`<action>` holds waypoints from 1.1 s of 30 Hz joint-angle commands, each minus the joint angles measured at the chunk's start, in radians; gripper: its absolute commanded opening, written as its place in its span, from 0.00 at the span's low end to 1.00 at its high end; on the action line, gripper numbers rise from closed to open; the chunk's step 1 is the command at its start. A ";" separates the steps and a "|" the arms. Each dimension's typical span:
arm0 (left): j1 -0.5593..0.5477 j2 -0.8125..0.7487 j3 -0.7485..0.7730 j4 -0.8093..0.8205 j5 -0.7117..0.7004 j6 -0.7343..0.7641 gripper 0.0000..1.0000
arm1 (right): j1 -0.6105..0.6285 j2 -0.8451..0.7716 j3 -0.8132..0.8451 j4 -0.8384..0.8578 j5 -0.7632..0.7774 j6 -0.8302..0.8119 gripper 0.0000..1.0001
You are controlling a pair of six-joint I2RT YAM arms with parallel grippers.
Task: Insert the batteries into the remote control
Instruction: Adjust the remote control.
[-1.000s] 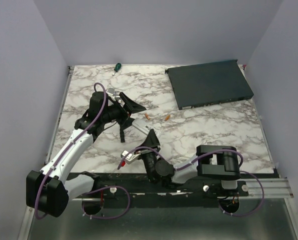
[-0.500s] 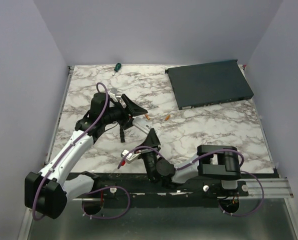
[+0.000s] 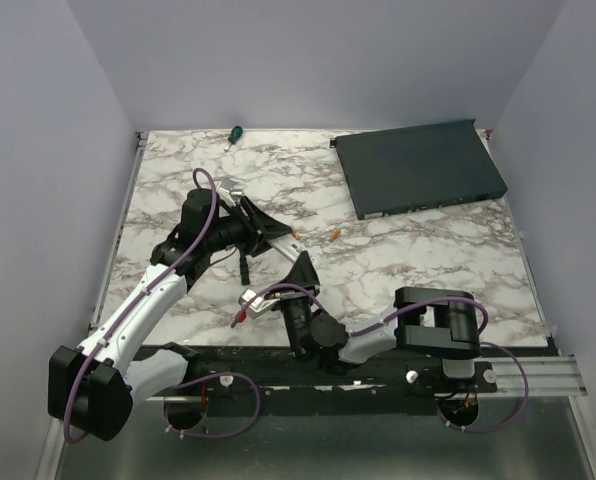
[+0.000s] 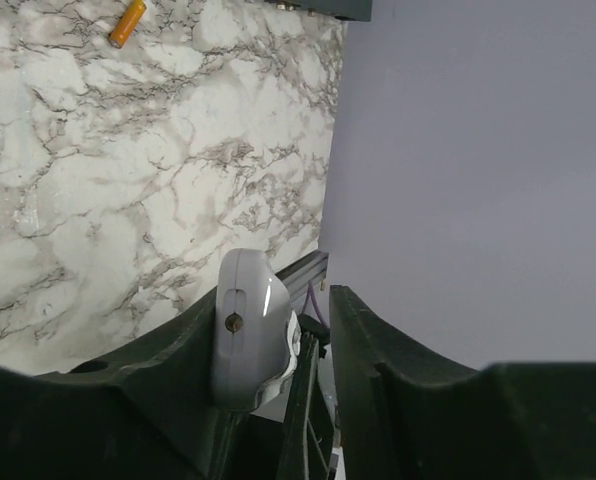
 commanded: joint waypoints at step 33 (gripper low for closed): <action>-0.005 -0.018 -0.079 0.168 -0.025 0.073 0.00 | 0.031 -0.202 0.025 -0.108 0.054 0.525 0.94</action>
